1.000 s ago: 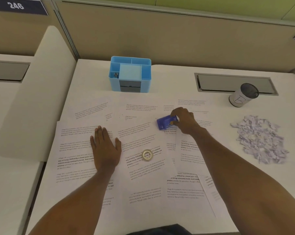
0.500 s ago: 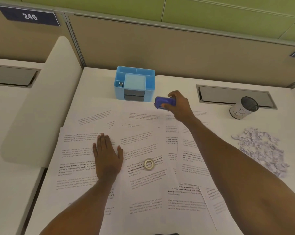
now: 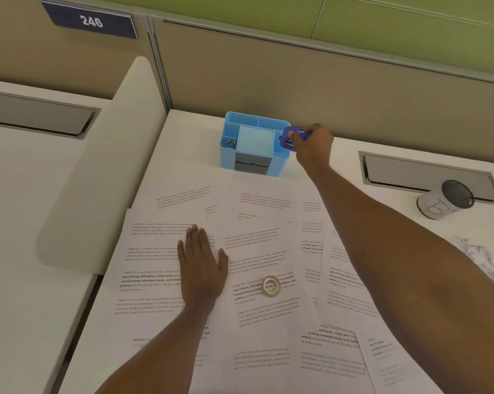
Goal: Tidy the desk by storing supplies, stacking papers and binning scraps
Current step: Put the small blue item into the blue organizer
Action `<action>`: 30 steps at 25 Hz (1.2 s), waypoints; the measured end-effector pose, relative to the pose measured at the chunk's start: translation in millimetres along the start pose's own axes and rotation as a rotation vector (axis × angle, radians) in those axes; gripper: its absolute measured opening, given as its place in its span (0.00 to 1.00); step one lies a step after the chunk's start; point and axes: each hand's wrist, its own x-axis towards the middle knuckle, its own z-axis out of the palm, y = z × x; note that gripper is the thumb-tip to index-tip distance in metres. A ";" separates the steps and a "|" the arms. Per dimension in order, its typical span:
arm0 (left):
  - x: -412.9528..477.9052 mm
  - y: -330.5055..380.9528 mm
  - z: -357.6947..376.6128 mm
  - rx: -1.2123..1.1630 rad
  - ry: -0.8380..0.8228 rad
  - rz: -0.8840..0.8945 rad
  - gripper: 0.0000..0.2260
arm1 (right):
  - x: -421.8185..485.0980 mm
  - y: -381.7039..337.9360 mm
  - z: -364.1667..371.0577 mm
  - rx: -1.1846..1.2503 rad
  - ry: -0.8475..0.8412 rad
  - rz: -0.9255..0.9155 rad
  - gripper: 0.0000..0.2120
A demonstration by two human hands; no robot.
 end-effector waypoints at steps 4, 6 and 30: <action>0.9 0.1 -0.4 -0.002 -0.008 -0.006 0.35 | 11.2 -8.9 14.5 -0.145 -0.069 0.023 0.14; 0.2 0.1 -0.6 -0.001 -0.007 -0.005 0.34 | 17.9 -8.4 22.7 -0.217 -0.067 -0.019 0.10; 2.0 0.5 0.4 0.003 -0.021 -0.025 0.34 | 35.0 10.9 70.9 -0.645 -0.173 -0.243 0.12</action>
